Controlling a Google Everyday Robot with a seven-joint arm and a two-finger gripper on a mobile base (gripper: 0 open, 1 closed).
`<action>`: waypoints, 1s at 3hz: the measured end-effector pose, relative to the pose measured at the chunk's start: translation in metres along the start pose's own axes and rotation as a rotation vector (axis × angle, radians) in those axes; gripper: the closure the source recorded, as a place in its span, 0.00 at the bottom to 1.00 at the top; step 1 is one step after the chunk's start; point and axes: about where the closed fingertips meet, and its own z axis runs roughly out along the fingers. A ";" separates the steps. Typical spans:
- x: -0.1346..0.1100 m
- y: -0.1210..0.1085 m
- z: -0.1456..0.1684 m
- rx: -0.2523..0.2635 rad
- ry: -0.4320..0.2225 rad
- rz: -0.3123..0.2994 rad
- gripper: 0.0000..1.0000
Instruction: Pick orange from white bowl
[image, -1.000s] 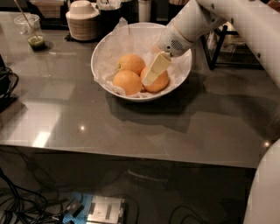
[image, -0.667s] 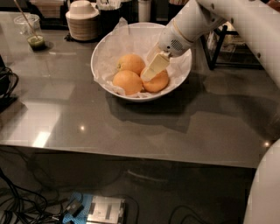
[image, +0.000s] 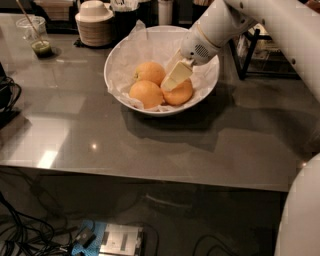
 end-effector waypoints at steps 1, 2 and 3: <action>0.000 0.000 -0.002 -0.010 0.004 0.009 0.49; -0.003 0.000 -0.003 -0.010 0.004 0.010 0.26; 0.012 0.002 0.002 -0.061 0.015 0.039 0.03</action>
Offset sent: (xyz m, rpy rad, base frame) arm -0.0091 -0.0243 -0.0358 -0.0131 0.1711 -0.0118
